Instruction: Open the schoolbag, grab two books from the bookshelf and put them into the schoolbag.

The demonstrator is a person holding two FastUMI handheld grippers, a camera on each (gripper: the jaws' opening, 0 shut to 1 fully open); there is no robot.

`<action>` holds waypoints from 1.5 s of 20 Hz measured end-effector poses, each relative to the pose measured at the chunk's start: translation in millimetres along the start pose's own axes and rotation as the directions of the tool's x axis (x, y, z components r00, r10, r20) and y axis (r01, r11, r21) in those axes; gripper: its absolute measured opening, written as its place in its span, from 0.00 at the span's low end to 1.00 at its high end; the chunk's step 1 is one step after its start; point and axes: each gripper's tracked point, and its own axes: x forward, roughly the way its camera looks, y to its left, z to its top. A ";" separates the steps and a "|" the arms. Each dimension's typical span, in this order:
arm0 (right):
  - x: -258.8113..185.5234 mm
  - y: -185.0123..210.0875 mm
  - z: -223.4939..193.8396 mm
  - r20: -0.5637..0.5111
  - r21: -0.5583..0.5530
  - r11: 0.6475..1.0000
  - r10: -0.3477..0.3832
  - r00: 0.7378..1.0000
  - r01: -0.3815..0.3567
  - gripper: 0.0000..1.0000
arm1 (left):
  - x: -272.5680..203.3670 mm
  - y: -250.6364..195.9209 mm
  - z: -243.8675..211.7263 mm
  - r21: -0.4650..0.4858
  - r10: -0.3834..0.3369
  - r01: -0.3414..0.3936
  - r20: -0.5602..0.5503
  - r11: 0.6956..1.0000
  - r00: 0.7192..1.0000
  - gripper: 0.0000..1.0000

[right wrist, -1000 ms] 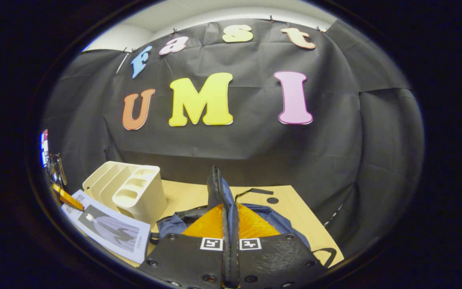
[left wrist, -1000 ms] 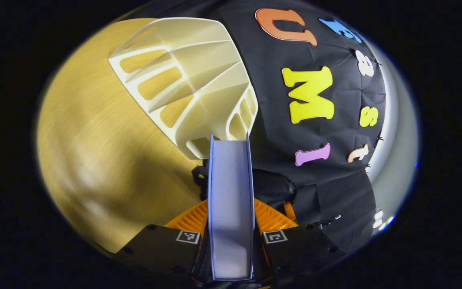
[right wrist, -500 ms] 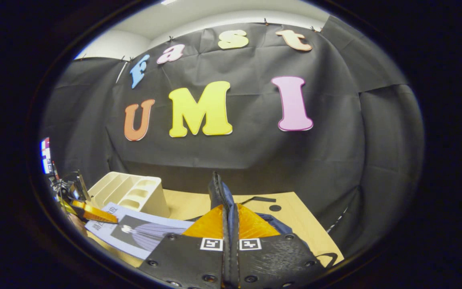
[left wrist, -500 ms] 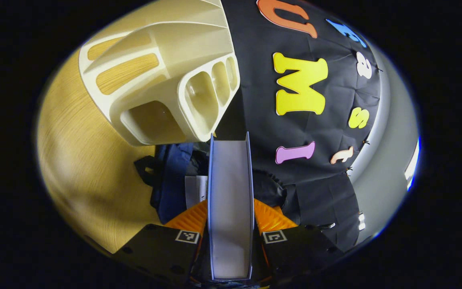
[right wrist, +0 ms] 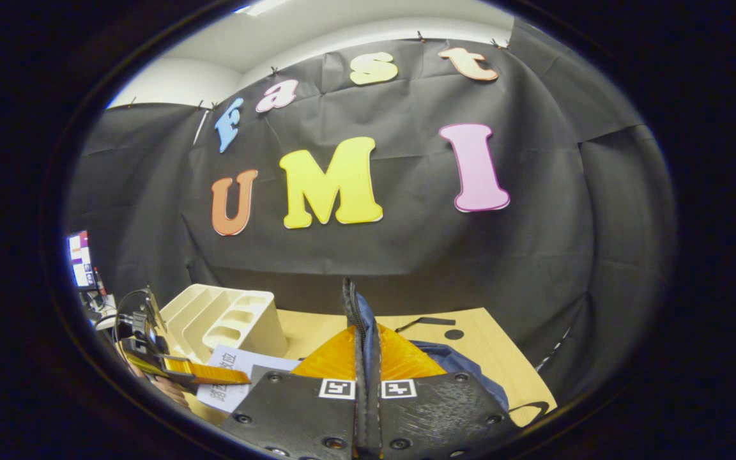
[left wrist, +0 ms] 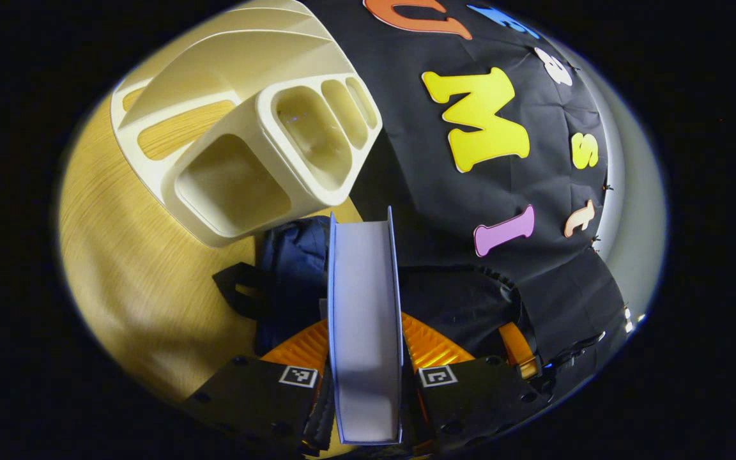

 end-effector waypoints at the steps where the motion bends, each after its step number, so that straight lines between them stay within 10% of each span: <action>1: -0.2 1.6 1.7 0.005 0.001 1.000 0.008 1.000 -0.008 0.00 | 4.9 -2.0 -5.3 0.012 0.003 -0.003 0.016 1.000 1.000 0.43; 15: -16.7 -25.3 7.8 0.036 0.048 0.995 0.081 0.996 -0.083 0.00 | 124.7 -33.7 -69.0 -0.006 0.019 -0.019 -0.001 1.000 1.000 0.43; 30: -23.2 -53.3 -26.5 -0.059 0.062 0.997 -0.037 0.998 0.041 0.00 | 146.5 -16.4 -81.6 0.012 0.121 -0.120 -0.038 0.993 0.992 0.60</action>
